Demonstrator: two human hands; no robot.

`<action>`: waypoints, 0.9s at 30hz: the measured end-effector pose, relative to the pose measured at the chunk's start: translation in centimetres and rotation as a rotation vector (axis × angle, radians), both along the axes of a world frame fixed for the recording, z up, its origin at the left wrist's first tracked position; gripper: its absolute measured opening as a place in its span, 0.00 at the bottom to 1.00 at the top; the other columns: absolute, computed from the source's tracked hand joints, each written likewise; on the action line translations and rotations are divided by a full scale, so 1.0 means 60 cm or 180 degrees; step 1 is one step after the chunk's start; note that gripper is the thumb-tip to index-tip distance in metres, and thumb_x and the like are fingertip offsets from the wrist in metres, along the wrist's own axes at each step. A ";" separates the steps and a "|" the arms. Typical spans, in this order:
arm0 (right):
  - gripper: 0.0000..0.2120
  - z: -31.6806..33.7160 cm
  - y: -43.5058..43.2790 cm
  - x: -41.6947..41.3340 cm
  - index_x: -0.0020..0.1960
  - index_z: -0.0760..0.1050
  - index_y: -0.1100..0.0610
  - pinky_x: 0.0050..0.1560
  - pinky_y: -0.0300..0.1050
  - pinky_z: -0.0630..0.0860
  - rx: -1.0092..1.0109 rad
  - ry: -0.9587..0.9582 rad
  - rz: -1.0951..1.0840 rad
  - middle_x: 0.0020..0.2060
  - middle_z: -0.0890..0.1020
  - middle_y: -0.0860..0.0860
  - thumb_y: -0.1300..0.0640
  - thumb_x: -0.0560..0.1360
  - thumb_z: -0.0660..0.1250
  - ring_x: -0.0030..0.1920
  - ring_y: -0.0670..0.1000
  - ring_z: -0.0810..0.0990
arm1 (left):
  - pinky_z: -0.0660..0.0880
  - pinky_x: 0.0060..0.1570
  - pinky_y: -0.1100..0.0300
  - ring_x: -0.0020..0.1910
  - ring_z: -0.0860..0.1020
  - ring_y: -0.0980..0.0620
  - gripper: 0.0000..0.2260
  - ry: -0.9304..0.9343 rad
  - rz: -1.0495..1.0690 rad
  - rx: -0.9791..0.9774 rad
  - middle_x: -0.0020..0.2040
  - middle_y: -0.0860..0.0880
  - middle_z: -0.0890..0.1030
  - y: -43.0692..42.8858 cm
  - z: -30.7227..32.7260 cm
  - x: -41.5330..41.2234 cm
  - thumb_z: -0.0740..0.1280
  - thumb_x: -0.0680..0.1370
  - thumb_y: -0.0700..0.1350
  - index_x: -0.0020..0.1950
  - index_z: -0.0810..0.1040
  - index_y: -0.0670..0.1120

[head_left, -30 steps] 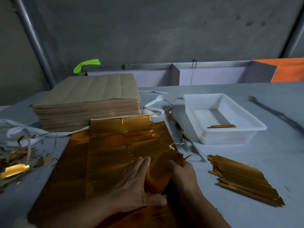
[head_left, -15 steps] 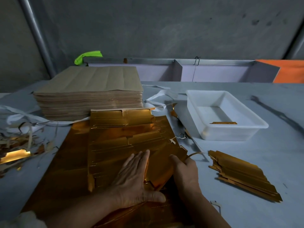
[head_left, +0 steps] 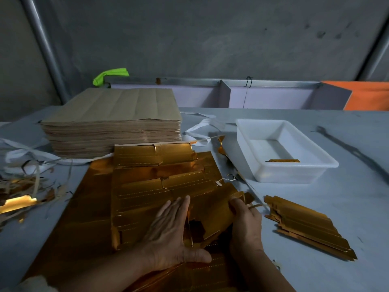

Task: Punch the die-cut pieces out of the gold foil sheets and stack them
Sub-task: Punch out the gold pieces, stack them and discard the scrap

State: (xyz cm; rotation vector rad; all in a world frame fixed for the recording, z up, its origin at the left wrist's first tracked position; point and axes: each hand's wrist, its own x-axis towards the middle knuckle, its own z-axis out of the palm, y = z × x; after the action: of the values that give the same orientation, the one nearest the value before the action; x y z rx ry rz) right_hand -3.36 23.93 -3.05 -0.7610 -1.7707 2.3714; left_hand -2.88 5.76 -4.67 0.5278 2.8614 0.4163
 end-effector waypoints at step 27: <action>0.05 0.015 0.004 0.010 0.48 0.77 0.54 0.42 0.56 0.83 -0.0132 0.0216 0.0110 0.34 0.86 0.50 0.52 0.78 0.67 0.39 0.55 0.86 | 0.73 0.47 0.64 0.53 0.78 0.59 0.12 -0.0825 0.0640 0.2110 0.54 0.54 0.79 0.031 0.128 -0.030 0.69 0.76 0.52 0.59 0.76 0.54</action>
State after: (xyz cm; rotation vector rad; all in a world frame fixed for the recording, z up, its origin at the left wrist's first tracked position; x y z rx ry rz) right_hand -2.73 24.19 -2.16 -0.6515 -1.7275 2.4323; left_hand -4.66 7.61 3.01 0.2484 2.4837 1.3762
